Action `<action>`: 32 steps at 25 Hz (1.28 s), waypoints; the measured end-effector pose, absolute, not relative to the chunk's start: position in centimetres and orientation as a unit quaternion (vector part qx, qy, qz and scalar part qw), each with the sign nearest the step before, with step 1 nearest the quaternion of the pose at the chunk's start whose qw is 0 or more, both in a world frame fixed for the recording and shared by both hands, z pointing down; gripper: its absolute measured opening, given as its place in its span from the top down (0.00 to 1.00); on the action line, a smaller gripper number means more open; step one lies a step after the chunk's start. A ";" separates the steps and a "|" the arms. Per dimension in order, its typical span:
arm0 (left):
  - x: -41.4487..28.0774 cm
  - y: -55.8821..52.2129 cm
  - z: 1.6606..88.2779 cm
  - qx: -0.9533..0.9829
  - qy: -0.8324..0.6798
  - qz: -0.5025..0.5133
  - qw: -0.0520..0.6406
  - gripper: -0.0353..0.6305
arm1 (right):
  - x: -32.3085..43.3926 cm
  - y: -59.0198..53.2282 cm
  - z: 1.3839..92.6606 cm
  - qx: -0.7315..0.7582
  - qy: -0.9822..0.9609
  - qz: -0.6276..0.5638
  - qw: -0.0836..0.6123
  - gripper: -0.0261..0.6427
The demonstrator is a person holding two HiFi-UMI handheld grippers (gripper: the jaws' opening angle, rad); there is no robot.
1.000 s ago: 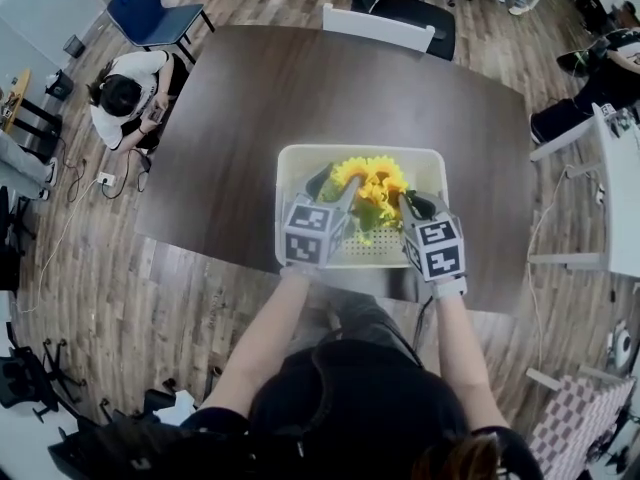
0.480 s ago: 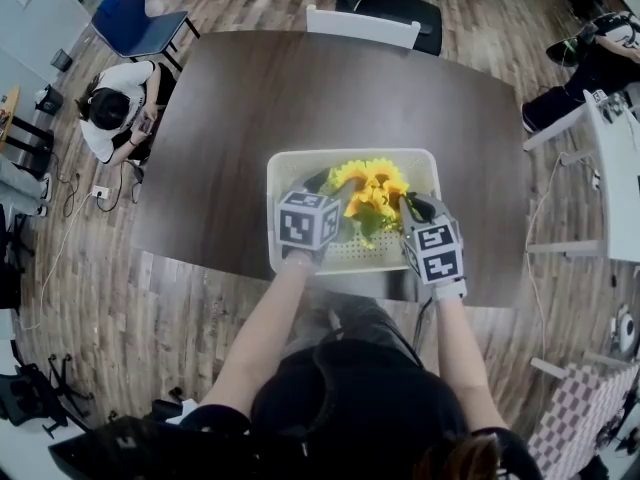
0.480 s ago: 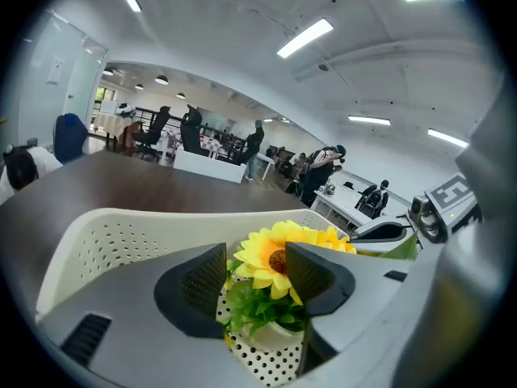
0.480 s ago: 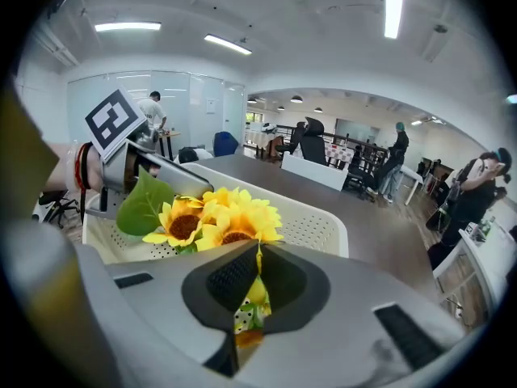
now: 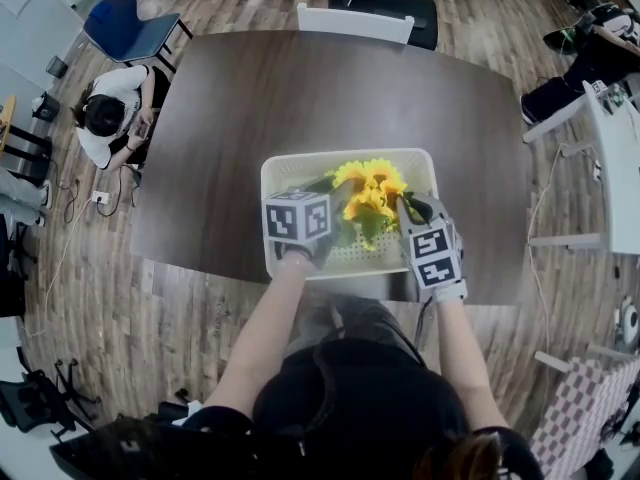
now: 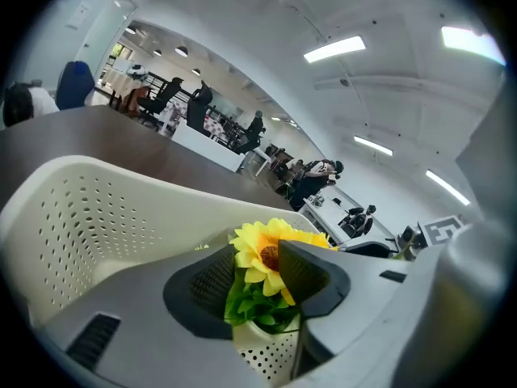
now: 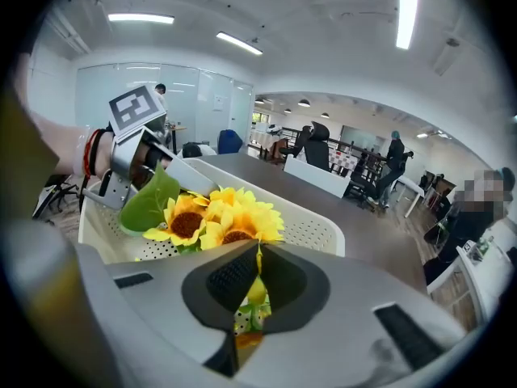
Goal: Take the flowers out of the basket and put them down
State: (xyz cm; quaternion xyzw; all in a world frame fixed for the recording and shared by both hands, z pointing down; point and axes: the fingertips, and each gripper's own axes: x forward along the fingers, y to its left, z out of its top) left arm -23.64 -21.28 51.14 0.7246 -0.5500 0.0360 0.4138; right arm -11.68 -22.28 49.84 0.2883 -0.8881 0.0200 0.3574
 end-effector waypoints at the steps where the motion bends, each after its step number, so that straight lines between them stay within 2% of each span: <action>1: -23.7 -21.3 51.3 0.722 -0.548 0.029 0.422 0.69 | -11.8 -22.3 49.9 0.286 -0.888 0.016 0.359 0.95; 5: -23.8 -21.4 51.4 0.712 -0.541 0.007 0.448 0.72 | -12.1 -22.4 49.7 0.282 -0.889 0.010 0.361 0.95; 10: -24.4 -21.6 51.6 0.703 -0.562 0.021 0.435 0.94 | -11.9 -22.7 49.7 0.293 -0.888 0.018 0.354 0.94; 16: -24.6 -21.4 51.9 0.698 -0.568 0.011 0.435 0.94 | -11.2 -22.6 49.6 0.292 -0.889 0.080 0.344 0.84; 26: -24.8 -21.5 52.1 0.693 -0.579 0.011 0.429 0.94 | -10.7 -22.3 50.1 0.267 -0.877 0.178 0.357 0.77; 28: -24.8 -21.5 52.0 0.696 -0.578 0.012 0.426 0.94 | -10.8 -22.2 50.2 0.264 -0.874 0.180 0.366 0.78; 31: -24.9 -21.5 51.8 0.697 -0.578 0.010 0.424 0.94 | -11.1 -21.7 50.4 0.258 -0.870 0.171 0.383 0.89; 32: -24.9 -21.5 51.7 0.697 -0.578 0.009 0.424 0.94 | -11.3 -21.6 50.5 0.256 -0.870 0.162 0.389 0.91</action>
